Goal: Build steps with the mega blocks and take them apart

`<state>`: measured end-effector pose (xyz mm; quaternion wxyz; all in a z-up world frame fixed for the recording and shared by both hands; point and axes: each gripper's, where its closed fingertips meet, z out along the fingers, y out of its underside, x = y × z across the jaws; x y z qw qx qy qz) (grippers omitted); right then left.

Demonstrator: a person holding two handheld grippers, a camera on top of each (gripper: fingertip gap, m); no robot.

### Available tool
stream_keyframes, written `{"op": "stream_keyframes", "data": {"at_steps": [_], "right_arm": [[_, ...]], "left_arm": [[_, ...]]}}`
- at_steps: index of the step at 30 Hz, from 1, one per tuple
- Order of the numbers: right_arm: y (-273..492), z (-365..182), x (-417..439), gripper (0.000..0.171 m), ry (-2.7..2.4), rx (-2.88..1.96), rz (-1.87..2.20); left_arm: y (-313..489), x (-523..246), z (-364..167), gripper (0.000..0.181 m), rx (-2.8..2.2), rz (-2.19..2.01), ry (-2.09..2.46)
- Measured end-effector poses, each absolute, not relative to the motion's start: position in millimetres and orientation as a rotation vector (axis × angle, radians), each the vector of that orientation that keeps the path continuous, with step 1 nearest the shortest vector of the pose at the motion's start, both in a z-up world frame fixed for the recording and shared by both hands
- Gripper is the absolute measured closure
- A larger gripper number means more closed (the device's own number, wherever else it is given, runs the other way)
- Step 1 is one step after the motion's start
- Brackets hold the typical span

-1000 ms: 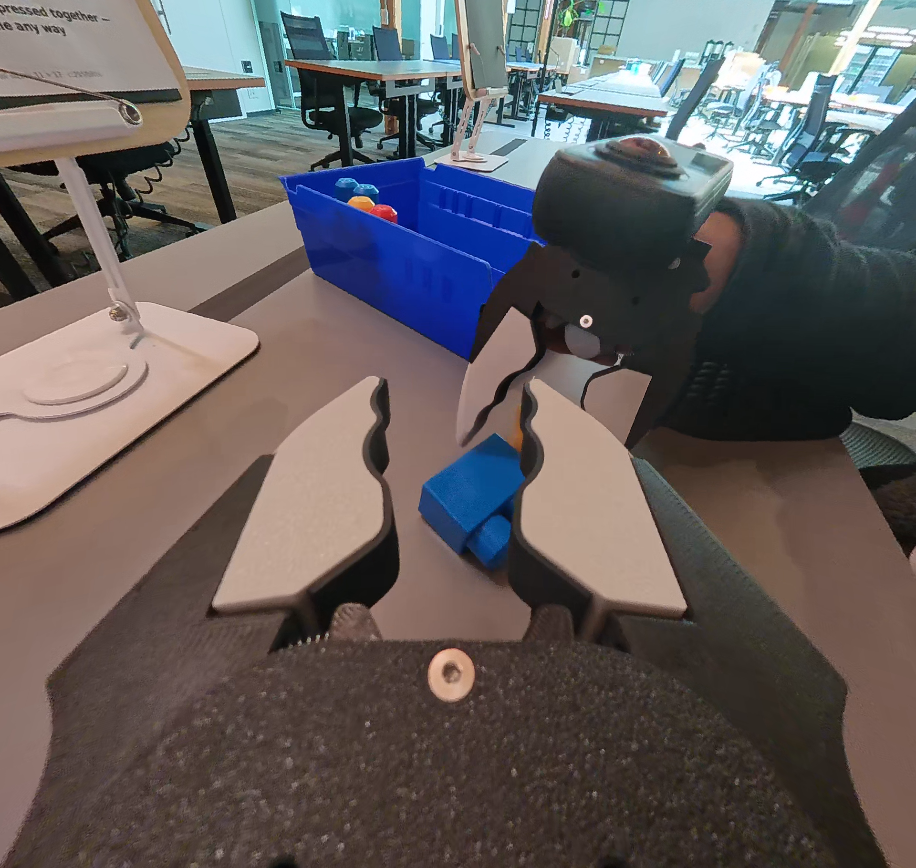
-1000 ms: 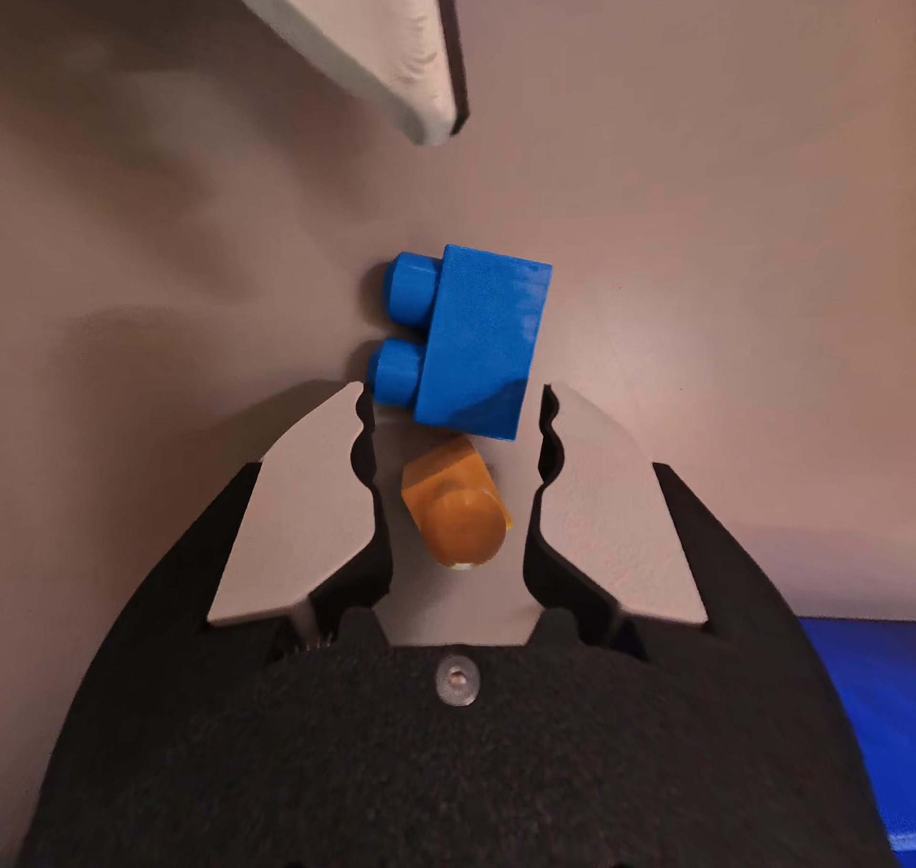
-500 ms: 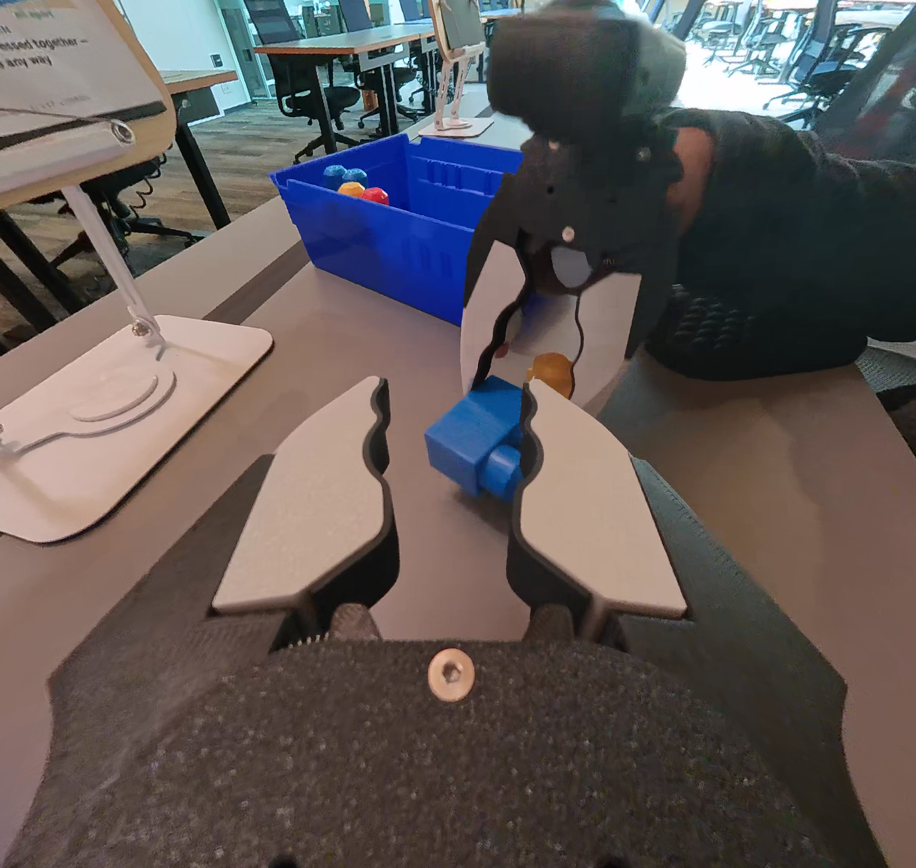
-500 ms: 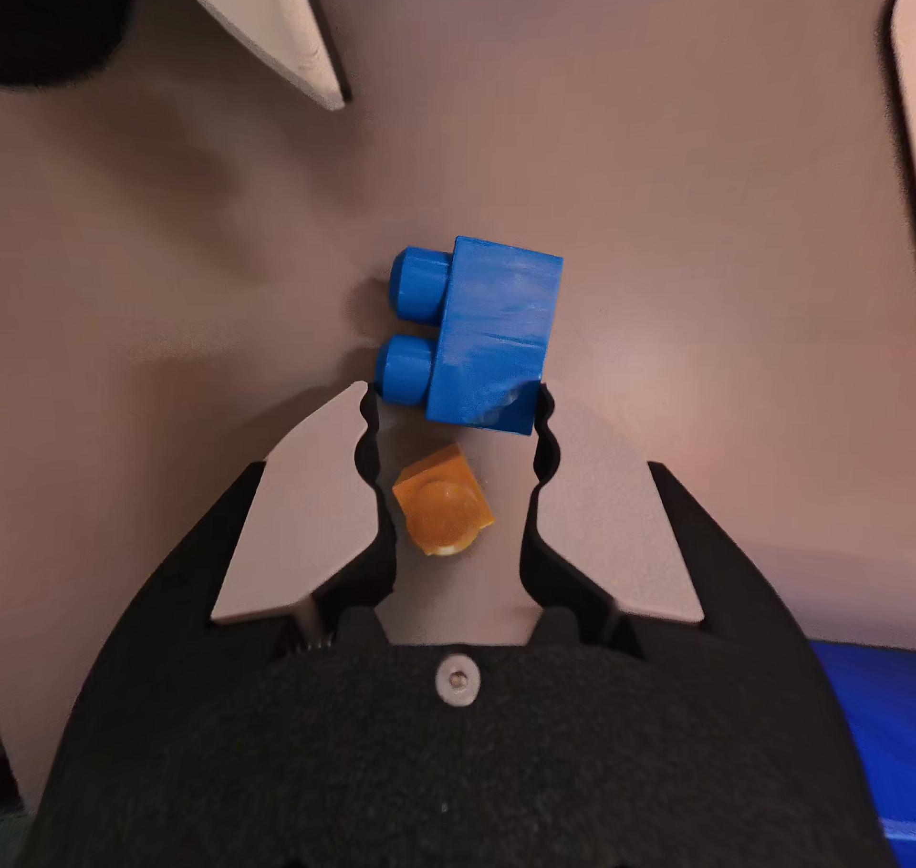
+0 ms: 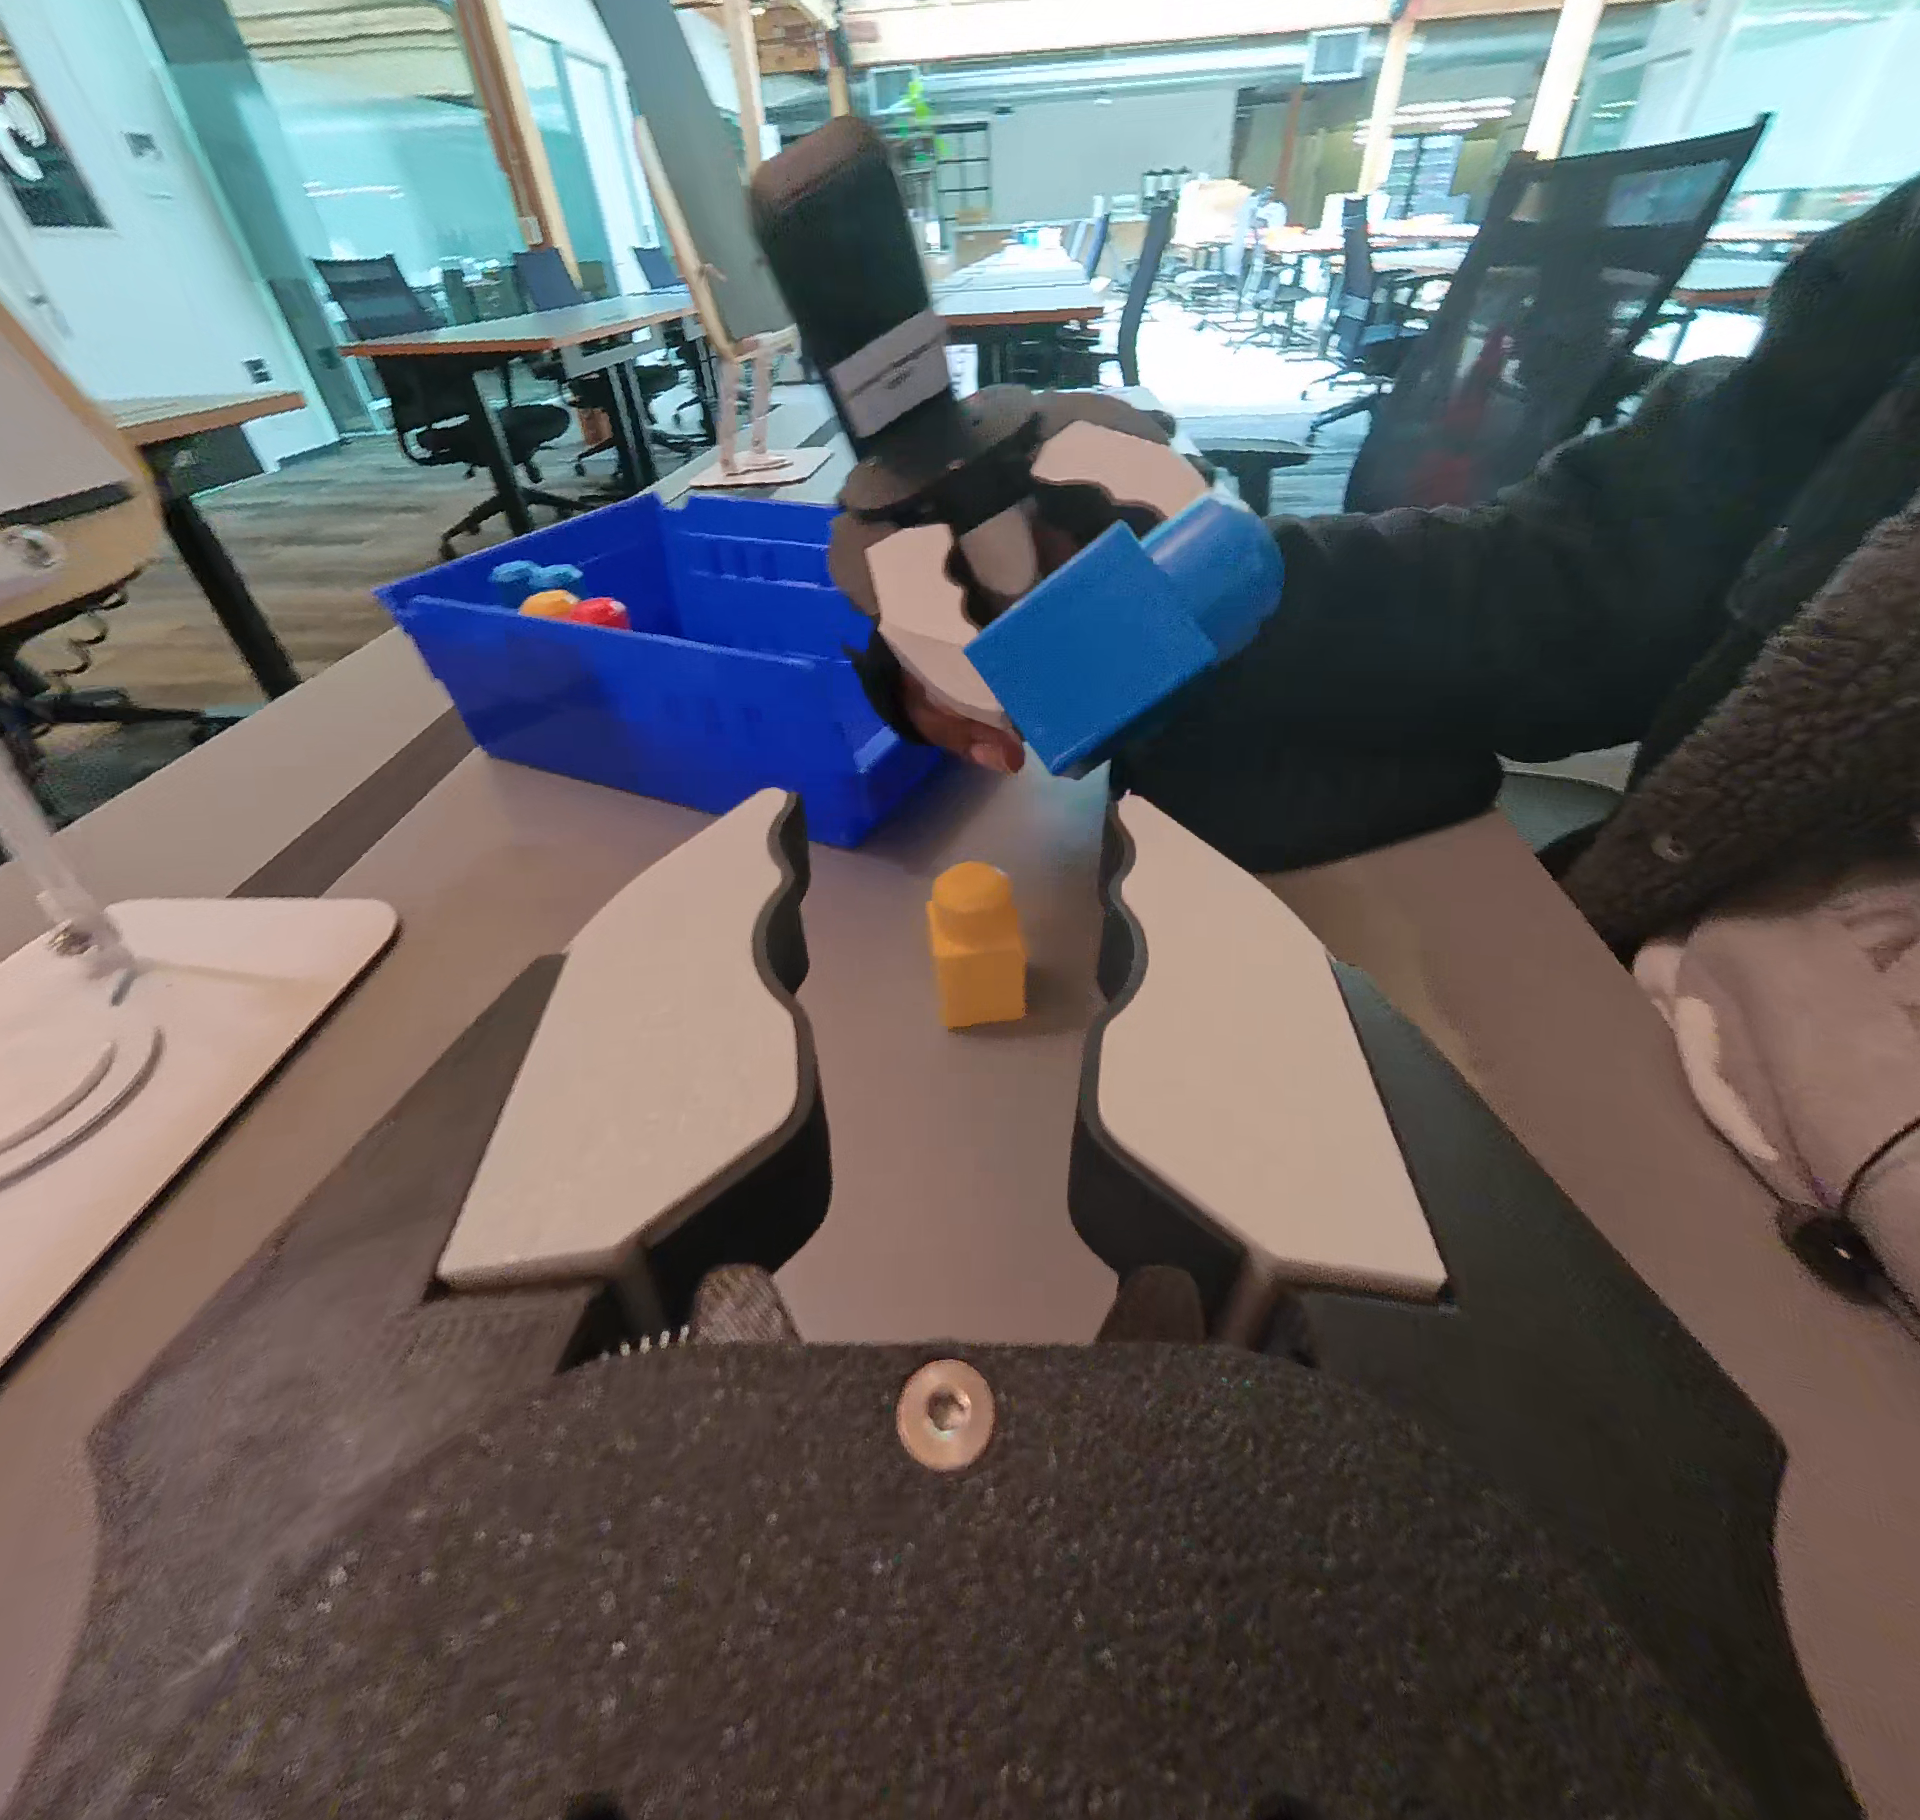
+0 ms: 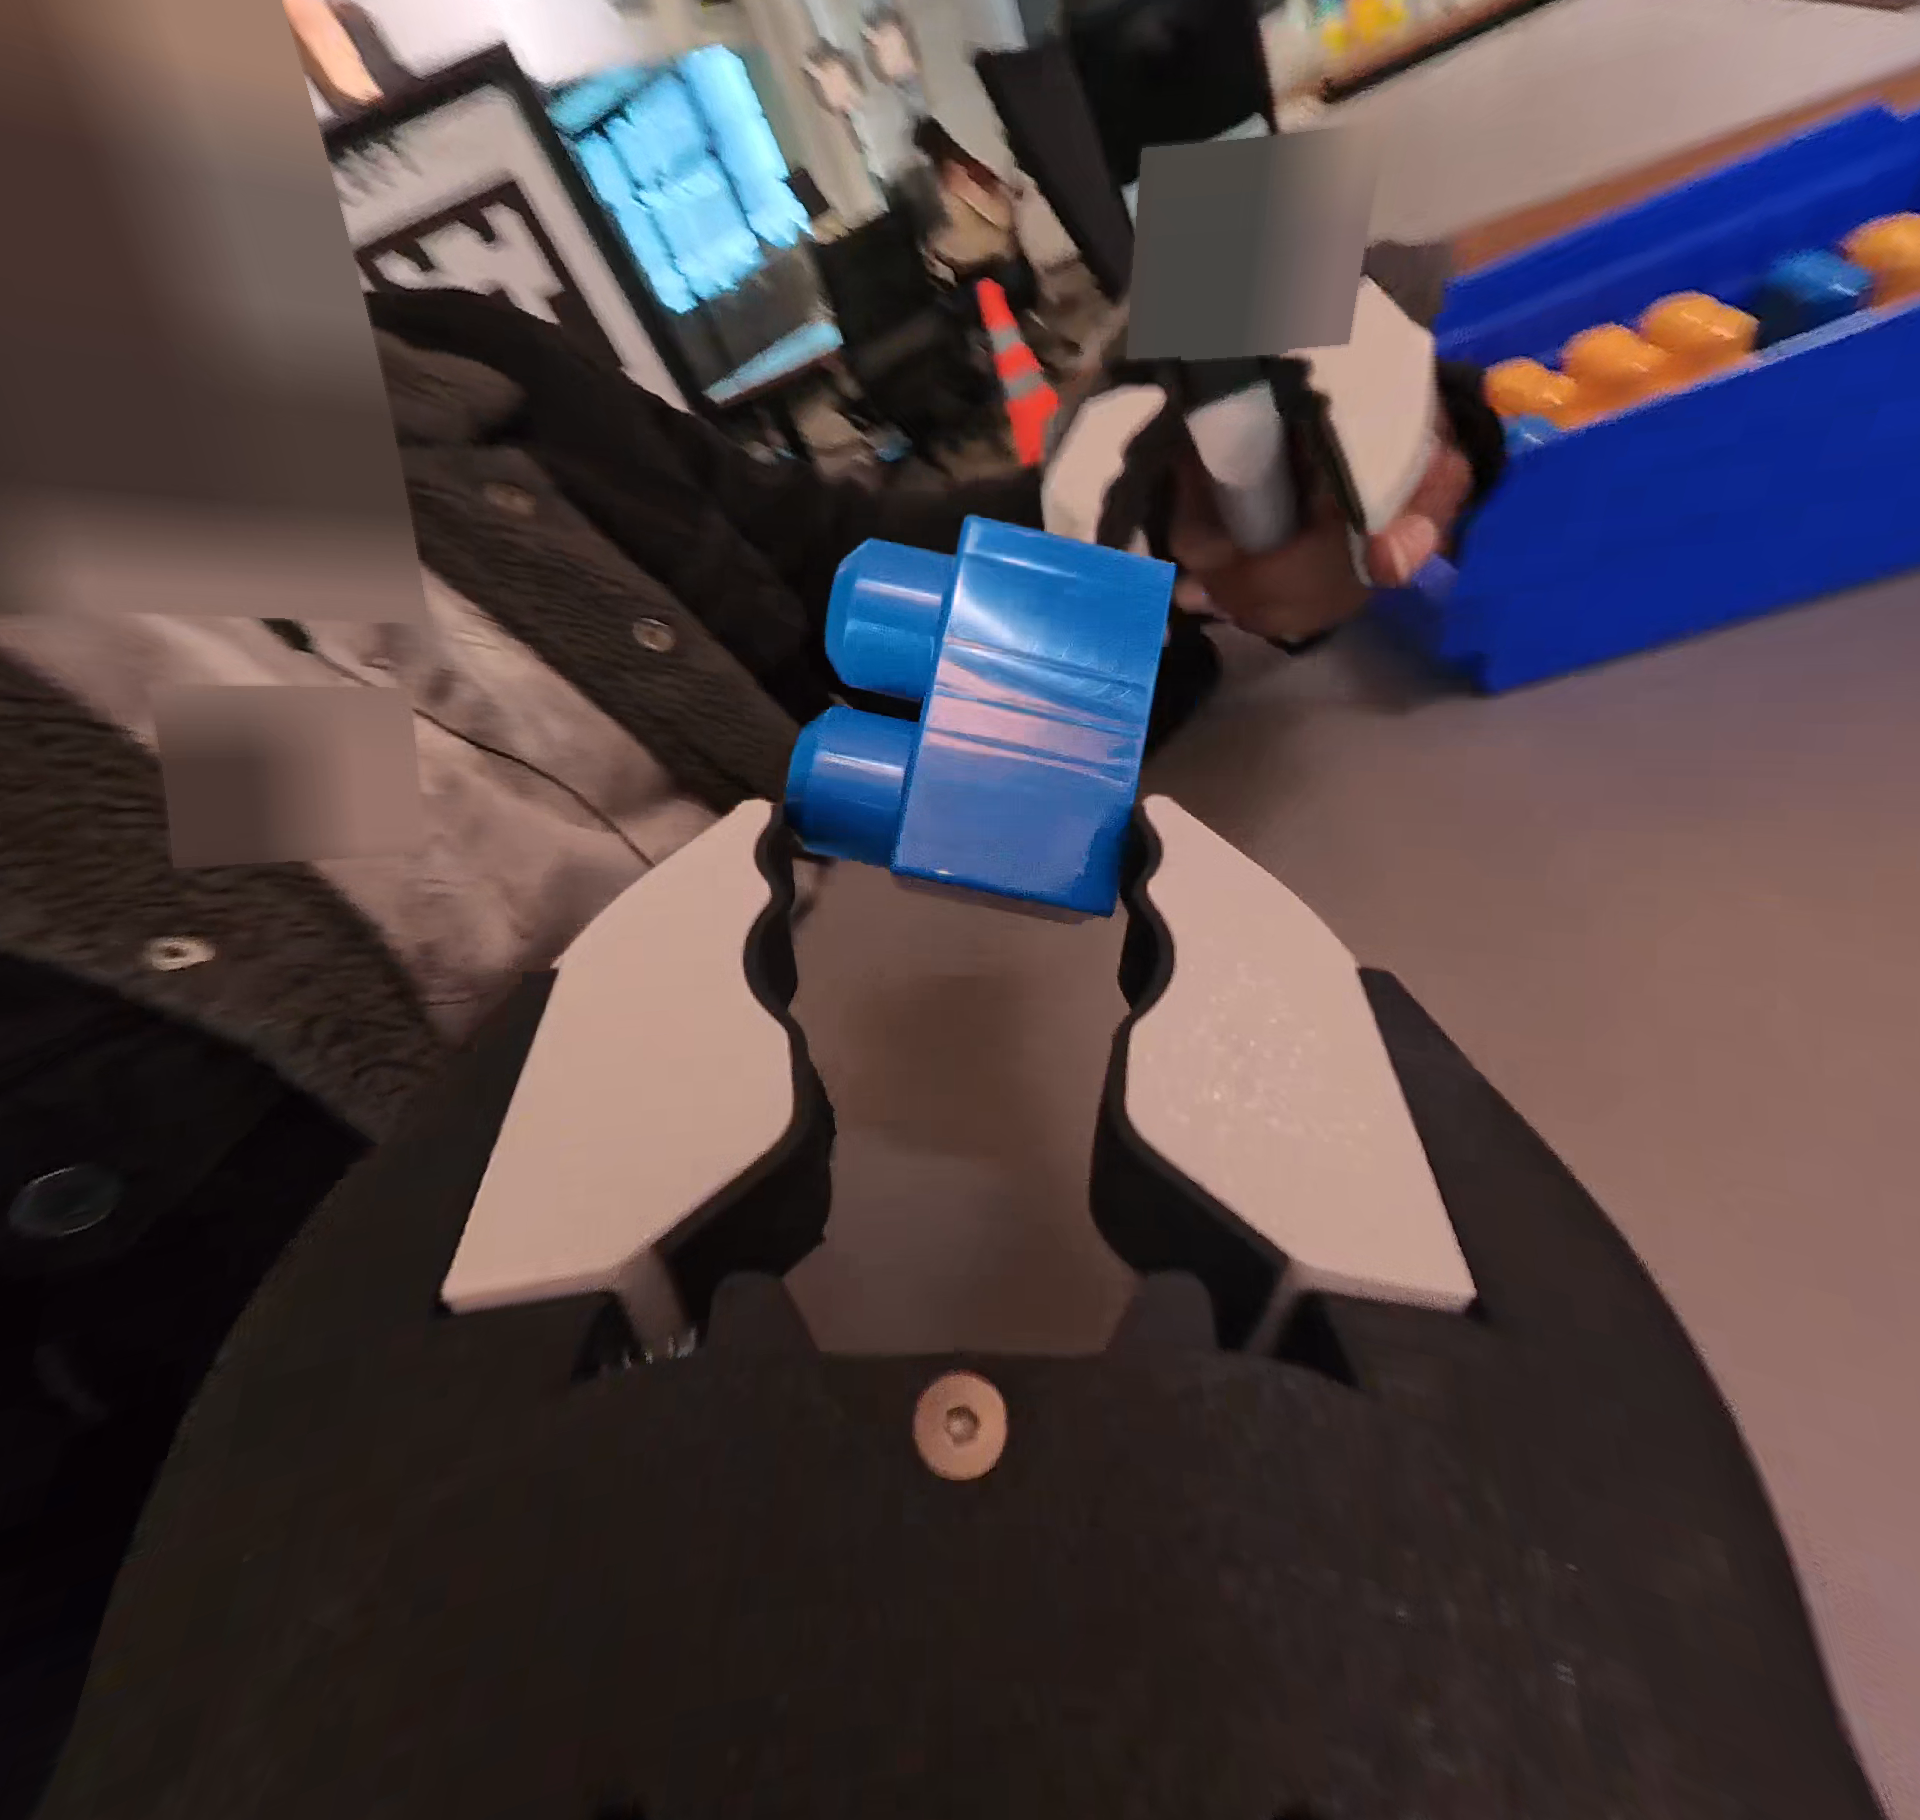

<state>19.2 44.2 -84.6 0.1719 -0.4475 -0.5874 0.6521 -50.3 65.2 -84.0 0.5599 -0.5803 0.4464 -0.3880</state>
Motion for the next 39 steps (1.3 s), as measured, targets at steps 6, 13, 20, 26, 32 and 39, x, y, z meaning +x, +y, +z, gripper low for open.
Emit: {"op": "stream_keyframes", "data": {"at_steps": [6,13,20,26,32,39], "right_arm": [[24.8,-59.2,14.1,0.111,-1.524,-1.018,2.173],[11.6,-41.1,9.5,0.111,-1.405,-0.859,2.345],[-8.2,-41.3,6.6,0.11,-1.46,-0.801,2.418],[-7.5,-42.8,5.3,0.11,-1.458,-0.819,2.426],[7.6,-53.4,-0.4,0.104,-1.469,-0.968,2.297],[41.0,-53.4,-6.5,0.106,-1.464,-1.112,1.745]], "left_arm": [[42.5,-23.9,-66.9,0.126,-1.237,-1.025,1.035],[23.1,-17.3,-39.5,0.125,-1.1,-1.129,0.983],[2.7,-3.5,-35.7,0.127,-1.039,-1.211,1.029],[-1.8,-2.2,-35.8,0.137,-1.013,-1.168,1.051],[4.3,-10.7,-30.9,0.142,-1.012,-1.149,1.013],[34.0,-21.0,-47.1,0.143,-1.191,-1.043,0.98]]}}
